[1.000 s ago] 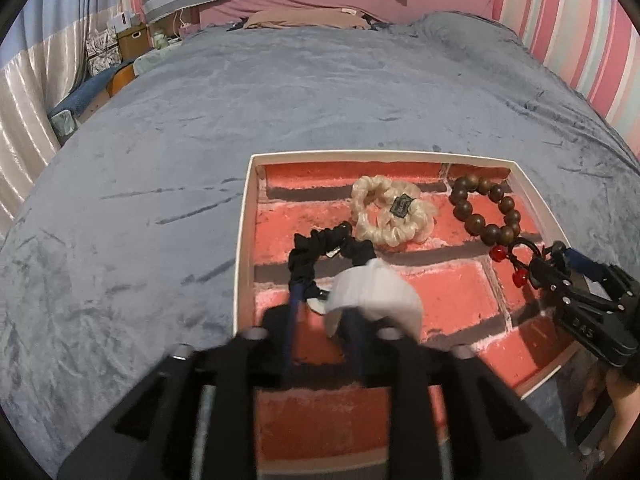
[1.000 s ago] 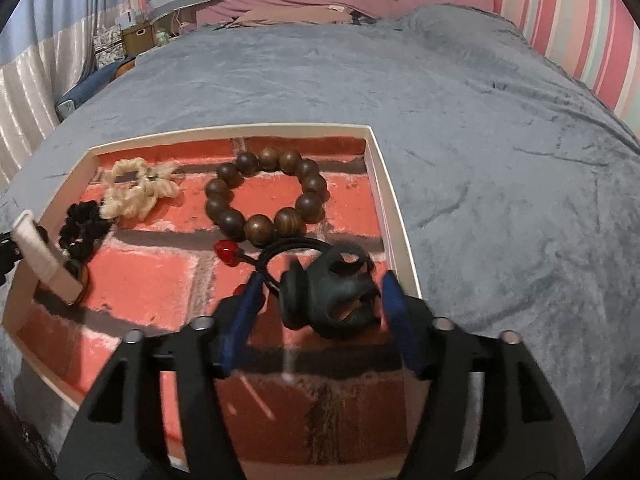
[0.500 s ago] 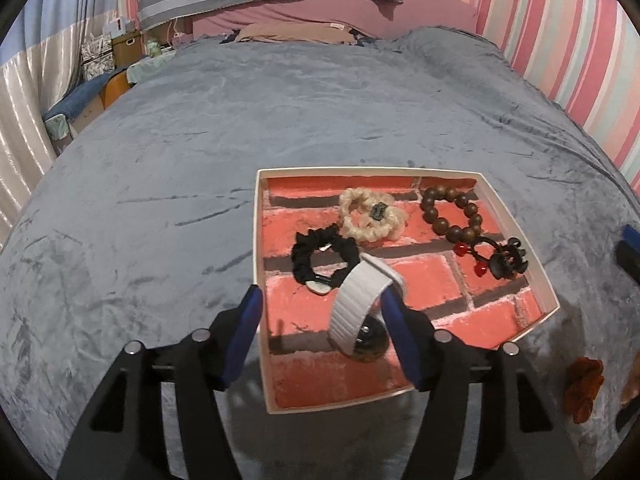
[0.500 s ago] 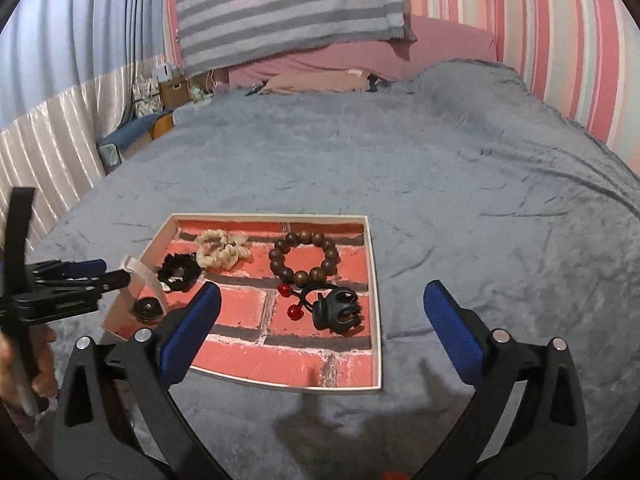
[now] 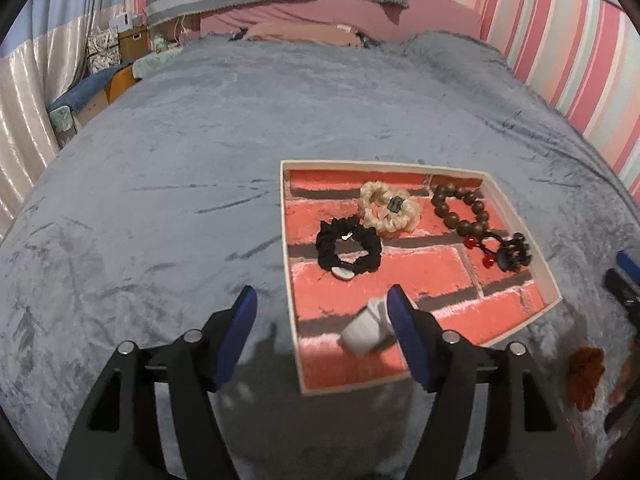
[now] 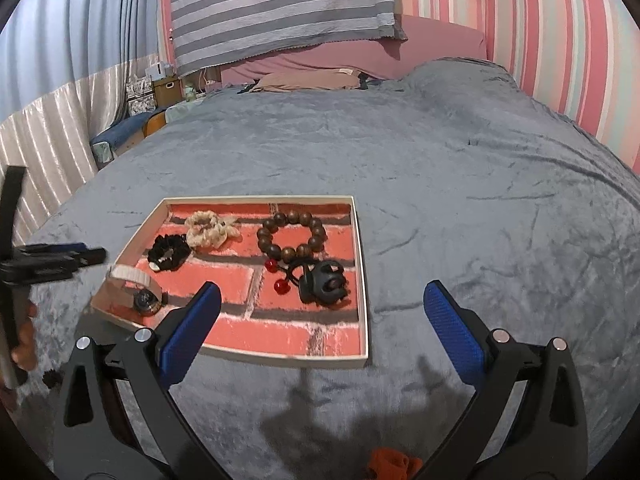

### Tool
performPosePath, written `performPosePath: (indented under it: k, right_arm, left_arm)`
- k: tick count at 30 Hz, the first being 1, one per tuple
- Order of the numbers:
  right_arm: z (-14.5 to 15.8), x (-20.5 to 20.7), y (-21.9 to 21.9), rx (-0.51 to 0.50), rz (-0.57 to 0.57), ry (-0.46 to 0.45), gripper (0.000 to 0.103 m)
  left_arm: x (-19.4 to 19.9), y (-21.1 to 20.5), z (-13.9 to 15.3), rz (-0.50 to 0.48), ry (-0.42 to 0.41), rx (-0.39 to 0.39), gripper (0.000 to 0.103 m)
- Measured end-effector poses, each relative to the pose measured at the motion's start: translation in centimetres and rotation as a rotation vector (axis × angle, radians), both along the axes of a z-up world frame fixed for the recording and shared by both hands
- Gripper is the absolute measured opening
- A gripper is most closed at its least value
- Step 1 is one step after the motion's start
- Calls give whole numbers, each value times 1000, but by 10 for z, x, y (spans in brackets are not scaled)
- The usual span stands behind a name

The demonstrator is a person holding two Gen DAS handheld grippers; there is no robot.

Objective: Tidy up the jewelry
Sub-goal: 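Withdraw both tools from the tray toward the pendant and red charm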

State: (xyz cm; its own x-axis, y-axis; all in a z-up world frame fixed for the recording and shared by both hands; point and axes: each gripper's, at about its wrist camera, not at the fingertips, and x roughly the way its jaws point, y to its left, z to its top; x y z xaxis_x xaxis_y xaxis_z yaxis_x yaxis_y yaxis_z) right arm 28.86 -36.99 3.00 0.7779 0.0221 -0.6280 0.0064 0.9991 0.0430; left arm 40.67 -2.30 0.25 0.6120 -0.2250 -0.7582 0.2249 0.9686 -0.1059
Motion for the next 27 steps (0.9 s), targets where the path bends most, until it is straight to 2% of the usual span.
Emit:
performPosePath:
  k: [2, 5, 6, 14, 17, 20, 27]
  right_arm:
    - [-5, -8, -4, 1, -9, 2, 99]
    - [-6, -26, -15, -1, -28, -7, 99]
    - [-4, -36, -22, -8, -42, -17, 99]
    - [4, -97, -62, -11, -148, -46, 99]
    - [0, -119, -68, -18, -171, -43, 99]
    - [-9, -137, -67, -29, -177, -28, 99]
    - [-35, -188, -50, -68, -176, -19, 99]
  left_arm:
    - [-20, 10, 11, -7, -35, -15, 69]
    - [-56, 24, 27, -1, -109, -1, 87]
    - [-68, 29, 30, 7, -137, 8, 88]
    - [-150, 66, 33, 56, -199, 28, 89]
    - [-170, 80, 26, 86, -200, 1, 89]
    - [-181, 93, 20, 105, -183, -38, 89]
    - [-198, 94, 5, 131, -169, -16, 89]
